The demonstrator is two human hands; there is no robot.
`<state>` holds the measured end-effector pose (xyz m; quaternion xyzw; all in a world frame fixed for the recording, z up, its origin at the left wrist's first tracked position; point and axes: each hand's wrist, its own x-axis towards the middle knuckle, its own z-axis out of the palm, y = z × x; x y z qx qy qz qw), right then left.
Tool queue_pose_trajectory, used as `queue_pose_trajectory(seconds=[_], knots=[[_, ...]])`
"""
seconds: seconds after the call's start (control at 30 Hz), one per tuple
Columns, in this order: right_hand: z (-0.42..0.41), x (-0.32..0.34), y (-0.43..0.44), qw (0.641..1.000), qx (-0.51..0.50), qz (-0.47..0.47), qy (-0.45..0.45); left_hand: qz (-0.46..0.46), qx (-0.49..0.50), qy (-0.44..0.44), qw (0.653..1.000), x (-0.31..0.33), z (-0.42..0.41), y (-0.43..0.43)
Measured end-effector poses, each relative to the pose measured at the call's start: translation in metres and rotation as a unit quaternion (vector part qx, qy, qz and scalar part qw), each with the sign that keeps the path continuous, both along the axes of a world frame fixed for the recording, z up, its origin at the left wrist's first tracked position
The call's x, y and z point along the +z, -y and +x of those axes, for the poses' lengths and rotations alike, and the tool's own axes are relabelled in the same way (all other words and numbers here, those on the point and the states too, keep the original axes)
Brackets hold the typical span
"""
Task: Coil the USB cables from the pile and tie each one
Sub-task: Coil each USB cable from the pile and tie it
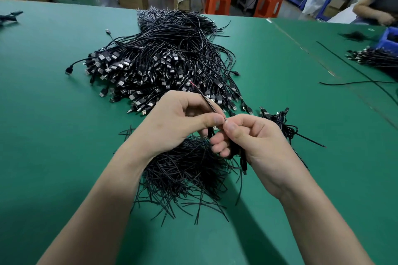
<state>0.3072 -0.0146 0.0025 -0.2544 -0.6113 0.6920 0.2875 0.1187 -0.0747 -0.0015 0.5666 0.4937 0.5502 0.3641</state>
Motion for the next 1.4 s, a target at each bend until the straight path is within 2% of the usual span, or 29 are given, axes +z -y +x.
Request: queue_pose_trajectory(seconds=[0.17, 0.27, 0.4, 0.5, 0.57, 0.63, 0.7, 0.73, 0.8, 0.87, 0.93, 1.0, 1.13, 1.2, 1.3, 1.4], knots=[[-0.003, 0.000, 0.002, 0.993, -0.090, 0.077, 0.024, 0.023, 0.062, -0.025, 0.998, -0.003, 0.007, -0.004], [-0.002, -0.002, 0.001, 0.980, -0.116, 0.146, 0.066, -0.011, 0.054, 0.000, 0.998, -0.005, 0.006, -0.004], [-0.002, 0.001, 0.000, 0.973, -0.134, 0.170, 0.083, -0.016, 0.052, 0.013, 0.998, -0.008, 0.006, -0.005], [-0.001, -0.004, -0.001, 0.929, -0.259, 0.235, 0.118, 0.031, 0.107, 0.001, 0.994, -0.007, 0.012, -0.007], [0.001, -0.008, 0.002, 0.904, -0.338, 0.234, 0.118, 0.074, 0.172, -0.025, 0.982, -0.006, 0.016, -0.007], [-0.001, -0.011, 0.007, 0.934, -0.309, 0.136, 0.113, 0.128, 0.219, -0.069, 0.965, -0.005, 0.022, -0.005], [-0.007, -0.010, 0.010, 0.976, -0.193, -0.023, 0.103, 0.189, 0.226, -0.133, 0.946, -0.004, 0.031, -0.004], [-0.009, -0.007, 0.011, 0.984, -0.126, -0.098, 0.076, 0.217, 0.218, -0.166, 0.937, -0.004, 0.035, -0.004], [-0.011, 0.000, 0.009, 0.980, -0.031, -0.194, -0.004, 0.259, 0.192, -0.223, 0.920, -0.007, 0.043, -0.004], [-0.010, 0.010, 0.007, 0.961, -0.004, -0.263, -0.089, 0.286, 0.167, -0.267, 0.905, -0.010, 0.047, -0.004], [-0.010, 0.018, 0.006, 0.935, -0.034, -0.321, -0.144, 0.307, 0.160, -0.289, 0.893, -0.012, 0.050, -0.005], [-0.010, 0.020, 0.004, 0.930, -0.073, -0.324, -0.155, 0.332, 0.167, -0.310, 0.875, -0.014, 0.053, -0.007], [-0.013, 0.015, 0.004, 0.939, -0.147, -0.257, -0.176, 0.377, 0.220, -0.408, 0.802, -0.017, 0.054, -0.011], [-0.012, 0.010, 0.001, 0.957, -0.217, -0.154, -0.114, 0.373, 0.224, -0.422, 0.796, -0.015, 0.051, -0.010], [-0.008, 0.001, -0.005, 0.962, -0.273, 0.013, -0.022, 0.339, 0.237, -0.372, 0.831, -0.011, 0.045, -0.009], [-0.009, -0.003, -0.001, 0.949, -0.256, 0.166, 0.082, 0.195, 0.233, -0.287, 0.908, -0.005, 0.047, -0.008]])
